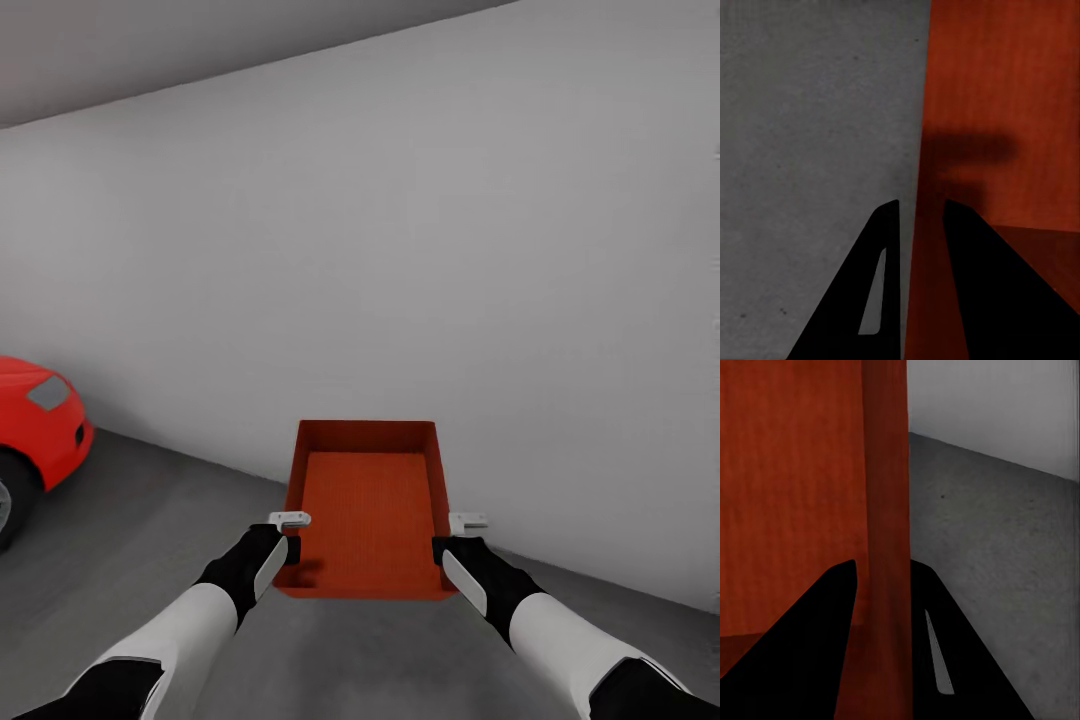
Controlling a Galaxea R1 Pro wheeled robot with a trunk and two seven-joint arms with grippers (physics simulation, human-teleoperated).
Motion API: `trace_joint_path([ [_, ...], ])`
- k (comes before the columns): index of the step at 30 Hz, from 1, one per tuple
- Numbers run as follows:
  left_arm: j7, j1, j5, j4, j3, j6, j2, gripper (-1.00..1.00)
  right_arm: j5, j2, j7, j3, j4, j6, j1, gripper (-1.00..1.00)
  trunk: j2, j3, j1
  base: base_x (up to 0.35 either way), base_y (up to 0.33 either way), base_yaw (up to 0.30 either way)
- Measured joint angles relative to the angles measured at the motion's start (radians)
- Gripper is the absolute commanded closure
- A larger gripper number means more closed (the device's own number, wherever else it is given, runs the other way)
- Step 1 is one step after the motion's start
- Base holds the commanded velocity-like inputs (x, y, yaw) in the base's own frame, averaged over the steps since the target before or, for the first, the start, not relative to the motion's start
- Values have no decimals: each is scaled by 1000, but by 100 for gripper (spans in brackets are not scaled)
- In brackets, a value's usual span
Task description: Move the two storage containers from the living room to the garage. In the garage, place one container on the floor and stack the other container on top of it (either order is fine).
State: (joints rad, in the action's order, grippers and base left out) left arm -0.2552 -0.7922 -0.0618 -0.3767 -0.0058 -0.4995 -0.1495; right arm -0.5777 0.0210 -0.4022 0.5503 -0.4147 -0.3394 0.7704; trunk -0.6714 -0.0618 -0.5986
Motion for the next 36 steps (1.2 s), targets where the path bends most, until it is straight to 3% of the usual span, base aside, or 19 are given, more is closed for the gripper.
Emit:
trace_joint_path([
  [36, -2, 0, 1, -1, 1, 0, -1, 100, -1, 0, 0, -1, 0, 0, 0, 100, 0, 0, 0, 323, 0, -243],
])
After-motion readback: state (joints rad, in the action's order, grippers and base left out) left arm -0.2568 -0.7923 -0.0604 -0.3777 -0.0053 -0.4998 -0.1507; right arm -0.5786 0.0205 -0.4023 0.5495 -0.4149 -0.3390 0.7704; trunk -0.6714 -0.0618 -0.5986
